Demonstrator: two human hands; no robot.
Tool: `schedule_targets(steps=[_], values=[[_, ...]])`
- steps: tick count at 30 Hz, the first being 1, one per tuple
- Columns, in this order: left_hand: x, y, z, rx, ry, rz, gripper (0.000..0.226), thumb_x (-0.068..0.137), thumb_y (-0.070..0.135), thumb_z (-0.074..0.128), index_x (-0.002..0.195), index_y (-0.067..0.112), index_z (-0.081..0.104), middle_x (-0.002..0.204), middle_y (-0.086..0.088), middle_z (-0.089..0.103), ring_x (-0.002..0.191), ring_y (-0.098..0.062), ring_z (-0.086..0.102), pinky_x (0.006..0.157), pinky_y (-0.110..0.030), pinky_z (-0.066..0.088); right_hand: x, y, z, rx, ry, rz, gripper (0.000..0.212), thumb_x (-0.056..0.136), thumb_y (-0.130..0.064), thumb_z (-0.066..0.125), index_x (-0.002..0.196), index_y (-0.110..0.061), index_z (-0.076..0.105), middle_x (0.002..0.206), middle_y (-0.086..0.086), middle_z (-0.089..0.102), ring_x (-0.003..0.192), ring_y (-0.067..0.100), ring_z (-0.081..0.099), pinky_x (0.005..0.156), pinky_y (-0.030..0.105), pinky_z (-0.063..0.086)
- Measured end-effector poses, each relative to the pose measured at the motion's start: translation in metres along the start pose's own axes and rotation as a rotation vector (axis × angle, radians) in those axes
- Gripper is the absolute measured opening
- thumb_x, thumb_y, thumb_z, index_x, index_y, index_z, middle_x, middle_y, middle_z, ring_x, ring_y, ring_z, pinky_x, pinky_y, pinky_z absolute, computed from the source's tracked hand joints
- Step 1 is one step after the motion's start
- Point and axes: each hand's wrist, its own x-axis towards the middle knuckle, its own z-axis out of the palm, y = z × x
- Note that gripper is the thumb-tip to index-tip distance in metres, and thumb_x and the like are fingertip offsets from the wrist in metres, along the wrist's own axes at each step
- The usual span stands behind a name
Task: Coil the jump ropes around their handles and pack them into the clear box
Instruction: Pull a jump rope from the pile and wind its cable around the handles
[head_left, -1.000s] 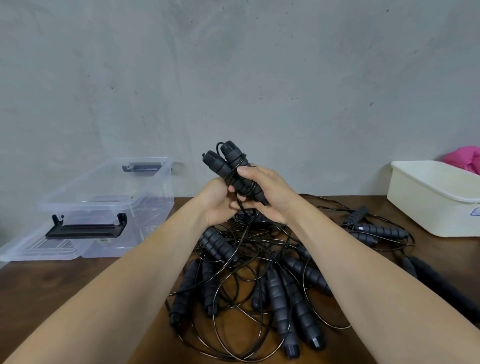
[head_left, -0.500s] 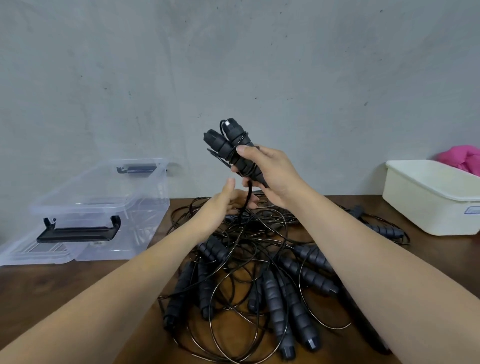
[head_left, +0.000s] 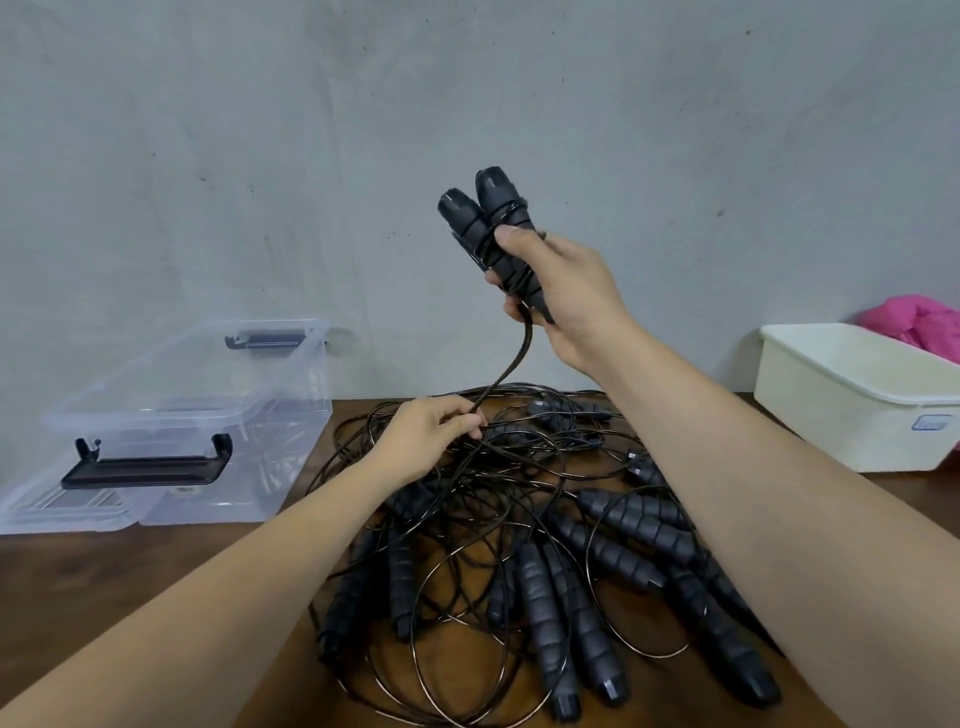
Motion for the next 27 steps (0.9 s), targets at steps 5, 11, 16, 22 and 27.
schedule_targets(steps=[5, 11, 16, 22, 27], values=[[0.005, 0.007, -0.002, -0.404, 0.014, -0.103, 0.02, 0.11, 0.029, 0.057, 0.104, 0.021, 0.074, 0.095, -0.001, 0.078, 0.091, -0.009, 0.067, 0.071, -0.027, 0.048, -0.008, 0.028, -0.01, -0.128, 0.042, -0.147, 0.009, 0.095, -0.024, 0.079, 0.102, -0.019, 0.082, 0.084, 0.006, 0.074, 0.079, 0.018, 0.067, 0.065, 0.027, 0.049], [0.016, 0.025, -0.022, -0.798, 0.146, -0.294, 0.022, 0.113, 0.025, 0.051, 0.104, 0.013, 0.067, 0.095, -0.005, 0.075, 0.085, -0.017, 0.078, 0.049, -0.018, 0.047, -0.042, 0.088, -0.013, -0.056, 0.029, 0.101, 0.018, 0.095, -0.025, 0.082, 0.113, -0.022, 0.082, 0.098, 0.004, 0.079, 0.091, 0.019, 0.074, 0.084, 0.041, 0.061], [0.035, 0.043, -0.065, -0.851, 0.31, -0.284, 0.024, 0.114, 0.016, 0.046, 0.098, 0.011, 0.064, 0.092, -0.003, 0.074, 0.073, -0.014, 0.078, 0.043, -0.016, 0.038, -0.065, 0.115, -0.013, 0.033, 0.07, 0.183, 0.021, 0.098, -0.024, 0.079, 0.119, -0.018, 0.08, 0.101, 0.005, 0.08, 0.097, 0.02, 0.077, 0.093, 0.047, 0.063], [0.036, 0.041, -0.08, -0.833, 0.289, -0.426, 0.027, 0.116, 0.022, 0.039, 0.101, 0.01, 0.058, 0.095, -0.009, 0.074, 0.076, -0.018, 0.08, 0.045, -0.017, 0.048, -0.055, 0.101, -0.017, -0.023, 0.092, 0.184, 0.017, 0.096, -0.031, 0.081, 0.111, -0.023, 0.083, 0.091, 0.003, 0.078, 0.081, 0.023, 0.067, 0.081, 0.043, 0.068], [0.042, 0.053, -0.125, -0.854, 0.585, -0.14, 0.022, 0.114, 0.024, 0.043, 0.1, 0.017, 0.059, 0.082, 0.003, 0.074, 0.084, -0.016, 0.078, 0.061, -0.023, 0.045, -0.061, 0.11, -0.023, -0.009, 0.124, 0.205, 0.019, 0.095, -0.03, 0.082, 0.114, -0.024, 0.082, 0.099, 0.002, 0.079, 0.091, 0.017, 0.075, 0.079, 0.04, 0.067]])
